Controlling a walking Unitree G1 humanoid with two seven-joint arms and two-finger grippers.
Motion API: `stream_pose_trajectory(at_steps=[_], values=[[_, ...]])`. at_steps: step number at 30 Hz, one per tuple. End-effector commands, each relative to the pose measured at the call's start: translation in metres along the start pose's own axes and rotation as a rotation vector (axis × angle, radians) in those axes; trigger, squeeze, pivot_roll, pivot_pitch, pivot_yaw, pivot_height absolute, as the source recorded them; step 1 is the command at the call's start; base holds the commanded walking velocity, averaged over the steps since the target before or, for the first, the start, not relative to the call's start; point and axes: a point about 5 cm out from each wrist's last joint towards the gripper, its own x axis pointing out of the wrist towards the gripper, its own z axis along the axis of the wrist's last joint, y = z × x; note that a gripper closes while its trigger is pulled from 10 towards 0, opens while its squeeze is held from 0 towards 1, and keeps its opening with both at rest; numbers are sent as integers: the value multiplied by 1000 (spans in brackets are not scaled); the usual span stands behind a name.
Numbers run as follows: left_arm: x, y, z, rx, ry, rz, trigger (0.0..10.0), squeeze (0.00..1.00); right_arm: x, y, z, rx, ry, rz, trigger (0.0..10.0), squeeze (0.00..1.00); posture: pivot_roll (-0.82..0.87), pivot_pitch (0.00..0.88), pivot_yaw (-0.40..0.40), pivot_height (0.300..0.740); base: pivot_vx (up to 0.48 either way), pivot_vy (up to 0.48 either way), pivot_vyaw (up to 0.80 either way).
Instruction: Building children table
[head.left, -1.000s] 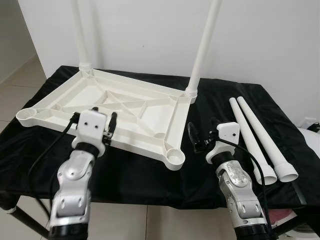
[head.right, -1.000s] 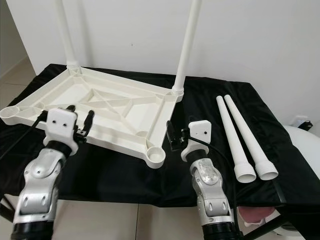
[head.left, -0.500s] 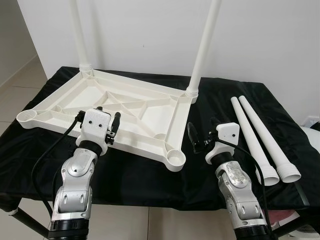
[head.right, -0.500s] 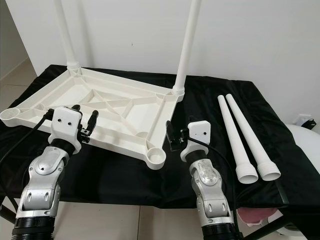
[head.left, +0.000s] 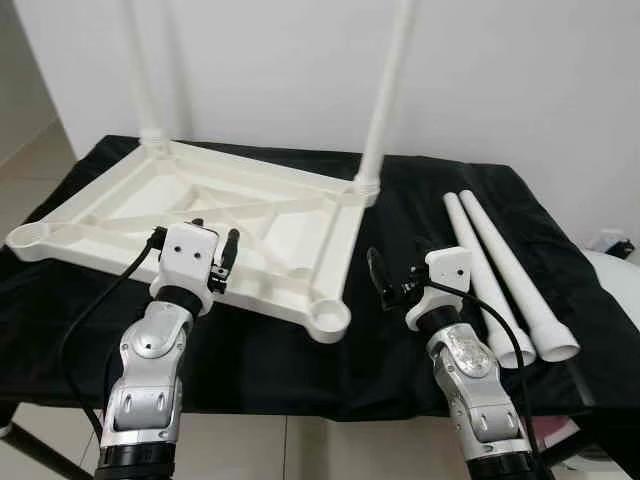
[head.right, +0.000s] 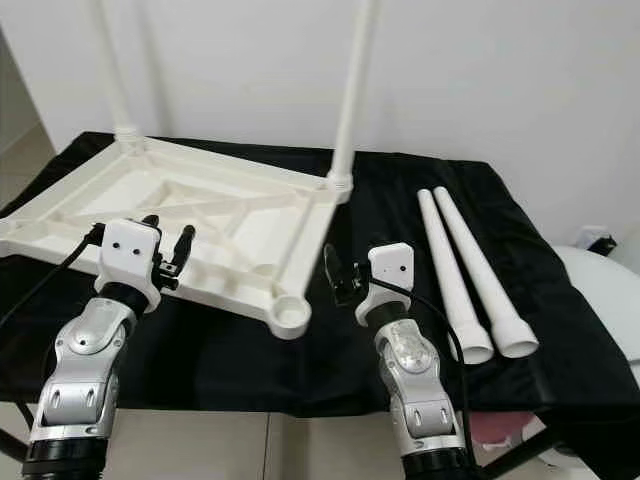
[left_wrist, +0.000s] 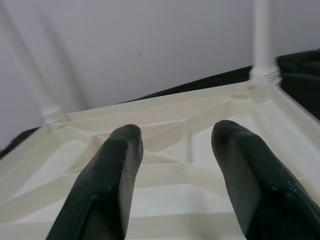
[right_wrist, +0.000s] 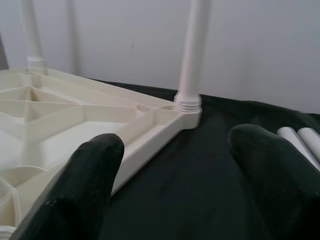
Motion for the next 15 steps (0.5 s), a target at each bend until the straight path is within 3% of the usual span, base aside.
stream_pose_trajectory(at_steps=[1, 15], values=[[0, 5, 0, 4, -2, 80, 10000, 0, 0, 0, 3, -6, -13, 1, 10000, 0, 55, 26, -48, 740, 0, -360, 0], [2, 7, 1, 5, -3, 79, 10000, 0, 0, 2, 2, -5, -12, 7, 10000, 0, 58, 24, -46, 740, 0, -358, 0]])
